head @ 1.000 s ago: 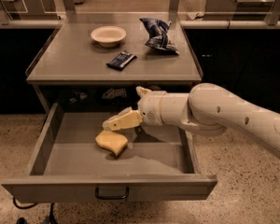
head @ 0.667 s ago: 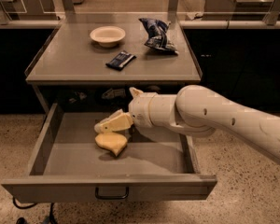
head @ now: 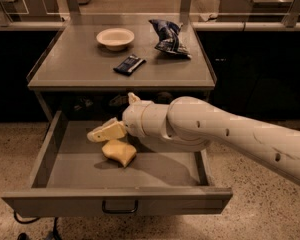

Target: Pick sponge from top drawer and place on counter

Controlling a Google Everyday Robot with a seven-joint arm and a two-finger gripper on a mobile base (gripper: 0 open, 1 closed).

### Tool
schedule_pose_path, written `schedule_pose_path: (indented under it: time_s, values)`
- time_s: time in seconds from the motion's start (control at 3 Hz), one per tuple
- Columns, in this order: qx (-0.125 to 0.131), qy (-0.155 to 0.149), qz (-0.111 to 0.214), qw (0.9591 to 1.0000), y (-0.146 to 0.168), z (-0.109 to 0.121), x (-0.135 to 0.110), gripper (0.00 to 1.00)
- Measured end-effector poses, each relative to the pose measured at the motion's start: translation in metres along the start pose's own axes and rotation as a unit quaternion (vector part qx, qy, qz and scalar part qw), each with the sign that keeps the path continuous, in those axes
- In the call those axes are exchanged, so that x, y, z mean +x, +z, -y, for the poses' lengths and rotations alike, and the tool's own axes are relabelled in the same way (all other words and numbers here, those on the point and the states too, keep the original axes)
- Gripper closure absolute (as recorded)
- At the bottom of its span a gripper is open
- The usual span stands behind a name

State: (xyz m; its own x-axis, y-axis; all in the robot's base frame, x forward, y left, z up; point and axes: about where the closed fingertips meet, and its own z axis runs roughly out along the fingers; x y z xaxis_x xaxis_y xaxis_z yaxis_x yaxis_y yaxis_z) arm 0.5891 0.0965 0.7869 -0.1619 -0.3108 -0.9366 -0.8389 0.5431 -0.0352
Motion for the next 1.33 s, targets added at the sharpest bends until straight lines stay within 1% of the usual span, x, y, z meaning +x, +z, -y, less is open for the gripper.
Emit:
schedule_pose_path:
  time_s: [0.33,0.67,1.0,1.33]
  values:
    - [0.0,0.0,0.0,1.0,0.0,0.0,0.0,0.0]
    - [0.0,0.001,-0.027,0.9996,0.004,0.002,0.006,0.0]
    - [-0.024,0.004,-0.093,0.9954,0.015,-0.013,0.029,0.0]
    - [-0.039,0.028,-0.139,0.9891,0.032,-0.001,0.068,0.0]
